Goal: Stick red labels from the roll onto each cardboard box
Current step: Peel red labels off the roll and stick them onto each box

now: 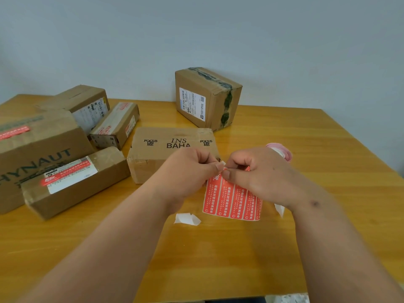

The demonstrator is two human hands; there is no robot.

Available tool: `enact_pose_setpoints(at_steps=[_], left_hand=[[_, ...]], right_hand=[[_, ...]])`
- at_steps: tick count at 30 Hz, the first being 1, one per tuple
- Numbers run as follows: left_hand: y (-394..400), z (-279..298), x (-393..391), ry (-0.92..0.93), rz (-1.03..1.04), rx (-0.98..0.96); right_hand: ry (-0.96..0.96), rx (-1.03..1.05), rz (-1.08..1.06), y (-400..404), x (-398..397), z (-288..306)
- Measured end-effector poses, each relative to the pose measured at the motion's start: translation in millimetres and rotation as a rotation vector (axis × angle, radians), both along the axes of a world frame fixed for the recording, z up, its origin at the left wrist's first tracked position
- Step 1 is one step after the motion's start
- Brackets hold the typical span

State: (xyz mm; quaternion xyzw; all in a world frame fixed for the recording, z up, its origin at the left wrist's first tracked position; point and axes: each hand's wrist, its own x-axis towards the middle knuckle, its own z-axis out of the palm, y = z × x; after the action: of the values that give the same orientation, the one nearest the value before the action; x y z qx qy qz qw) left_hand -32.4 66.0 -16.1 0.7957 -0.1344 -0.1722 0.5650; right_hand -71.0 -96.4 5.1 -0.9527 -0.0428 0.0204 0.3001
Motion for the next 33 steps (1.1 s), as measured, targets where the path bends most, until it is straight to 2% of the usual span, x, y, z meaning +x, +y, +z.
enact_pose_setpoints(at_steps=[5, 26, 33], left_hand=[[0.7, -1.2, -0.7, 0.064, -0.011, -0.029], [0.7, -4.4, -2.5, 0.081, -0.010, -0.049], [3.4, -2.1, -0.4, 0.095, 0.002, -0.050]], right_hand=[[-0.012, -0.030, 0.004, 0.6, -0.1, -1.7], [-0.047, -0.009, 0.012, 1.9, -0.1, -6.6], [0.057, 0.121, -0.030, -1.4, -1.9, -2.9]])
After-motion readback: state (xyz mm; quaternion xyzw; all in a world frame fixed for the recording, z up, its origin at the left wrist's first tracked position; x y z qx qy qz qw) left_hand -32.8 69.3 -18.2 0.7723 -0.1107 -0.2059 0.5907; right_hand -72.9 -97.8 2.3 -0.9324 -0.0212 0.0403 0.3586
